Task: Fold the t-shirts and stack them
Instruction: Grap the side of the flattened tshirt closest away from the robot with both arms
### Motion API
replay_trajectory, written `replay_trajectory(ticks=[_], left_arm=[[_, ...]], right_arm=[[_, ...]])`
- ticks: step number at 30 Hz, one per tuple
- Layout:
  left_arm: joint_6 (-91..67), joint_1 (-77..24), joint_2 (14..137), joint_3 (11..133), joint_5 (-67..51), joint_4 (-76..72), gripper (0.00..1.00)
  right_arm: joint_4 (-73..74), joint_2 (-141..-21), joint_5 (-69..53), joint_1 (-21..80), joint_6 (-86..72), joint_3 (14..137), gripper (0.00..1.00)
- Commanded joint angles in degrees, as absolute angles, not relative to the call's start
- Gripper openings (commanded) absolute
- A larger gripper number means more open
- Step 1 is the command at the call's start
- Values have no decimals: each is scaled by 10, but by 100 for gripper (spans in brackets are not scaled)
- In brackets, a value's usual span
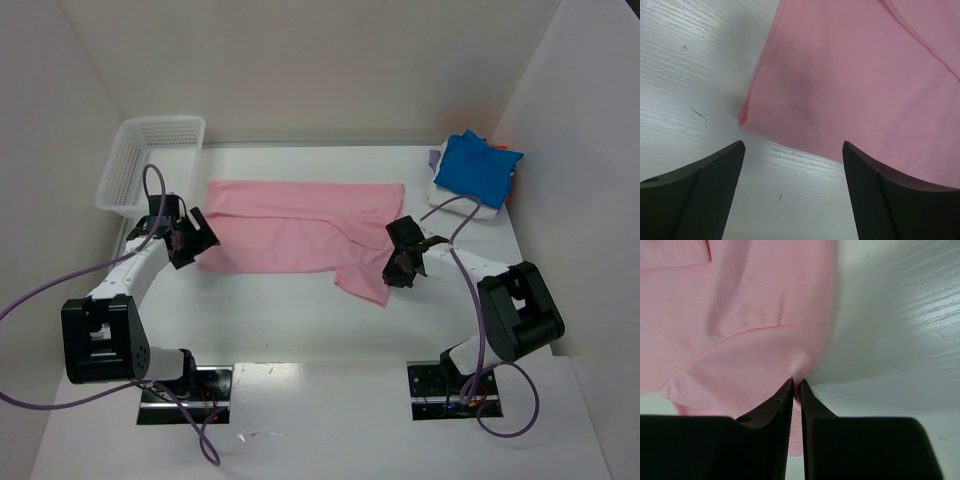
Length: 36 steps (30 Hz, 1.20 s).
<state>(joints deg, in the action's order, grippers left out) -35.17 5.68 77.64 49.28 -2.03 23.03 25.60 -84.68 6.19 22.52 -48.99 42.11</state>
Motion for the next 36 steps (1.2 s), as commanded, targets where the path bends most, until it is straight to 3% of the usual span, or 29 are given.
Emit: replay_trajectory(ticks=[1, 7, 17, 36], left_arm=[[-380, 51, 792, 491, 37, 241, 86], [-399, 46, 813, 482, 67, 241, 86], [-448, -14, 834, 460, 168, 230, 76], [-458, -14, 895, 479, 216, 217, 56]], right_arm=[[252, -840, 69, 228, -482, 433, 15], [246, -828, 58, 228, -472, 433, 15], [246, -812, 51, 204, -452, 433, 15], [251, -789, 46, 204, -452, 422, 15]])
